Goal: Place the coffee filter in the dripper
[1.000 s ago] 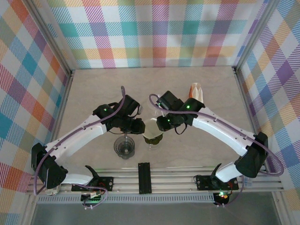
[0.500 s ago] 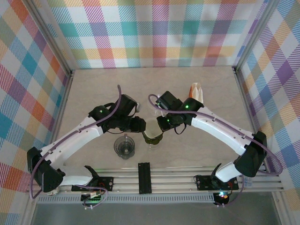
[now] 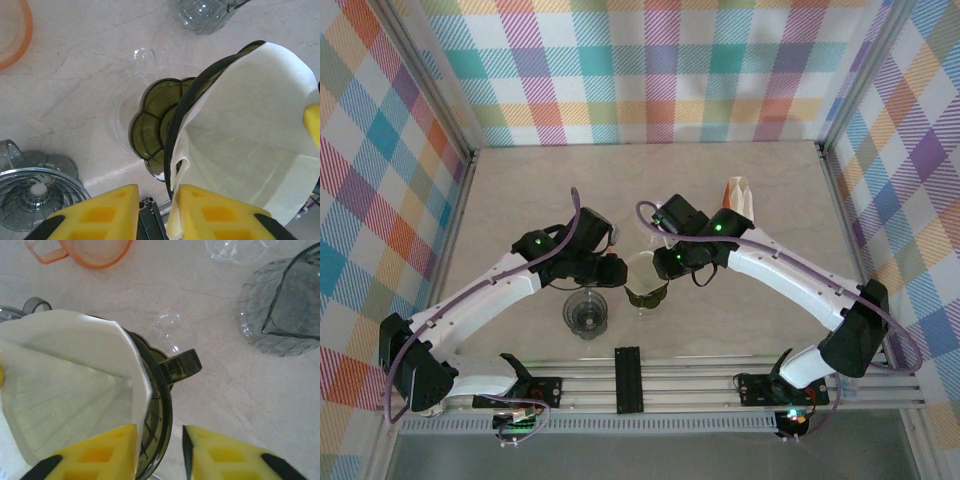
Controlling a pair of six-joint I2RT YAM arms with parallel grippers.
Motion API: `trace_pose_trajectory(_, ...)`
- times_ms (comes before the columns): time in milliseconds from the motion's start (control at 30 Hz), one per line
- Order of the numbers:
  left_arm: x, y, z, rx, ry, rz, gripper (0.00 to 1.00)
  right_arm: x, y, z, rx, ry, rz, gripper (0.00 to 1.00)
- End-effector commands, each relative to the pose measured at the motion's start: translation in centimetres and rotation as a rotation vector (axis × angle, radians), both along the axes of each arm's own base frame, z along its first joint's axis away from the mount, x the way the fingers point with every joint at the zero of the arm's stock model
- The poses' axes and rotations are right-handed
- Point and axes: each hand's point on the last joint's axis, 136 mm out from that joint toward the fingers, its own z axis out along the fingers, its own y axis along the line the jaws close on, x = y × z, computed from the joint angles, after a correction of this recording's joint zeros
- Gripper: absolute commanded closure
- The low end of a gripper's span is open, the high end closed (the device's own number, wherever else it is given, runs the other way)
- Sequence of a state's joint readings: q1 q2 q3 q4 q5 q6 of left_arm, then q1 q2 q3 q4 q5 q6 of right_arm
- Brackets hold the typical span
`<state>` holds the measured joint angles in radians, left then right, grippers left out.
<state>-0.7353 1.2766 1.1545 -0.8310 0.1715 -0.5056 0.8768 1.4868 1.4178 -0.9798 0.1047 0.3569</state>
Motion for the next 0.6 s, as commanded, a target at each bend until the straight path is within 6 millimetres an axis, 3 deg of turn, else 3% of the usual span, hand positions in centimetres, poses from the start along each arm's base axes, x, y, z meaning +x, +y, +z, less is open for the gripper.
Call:
trace_pose_trajectory(0, 0.0, 0.3, -0.2, -0.012, 0.007, 0.015, 0.7, 0.7, 0.7, 0.7, 0.028, -0.013, -0.009, 0.46)
trace_pose_trajectory(67, 0.1, 0.2, -0.2, -0.014, 0.008, 0.015, 0.7, 0.8, 1.2, 0.9, 0.039, -0.01, -0.002, 0.36)
trace_pose_trajectory(133, 0.1, 0.2, -0.3, -0.012, 0.01, 0.015, 0.7, 1.0, 1.6, 0.6, 0.038, -0.001, 0.005, 0.31)
trace_pose_trajectory(567, 0.0, 0.1, -0.6, -0.019, 0.015, 0.016, 0.69, 0.8, 2.3, -4.3, -0.055, 0.107, 0.031, 0.27)
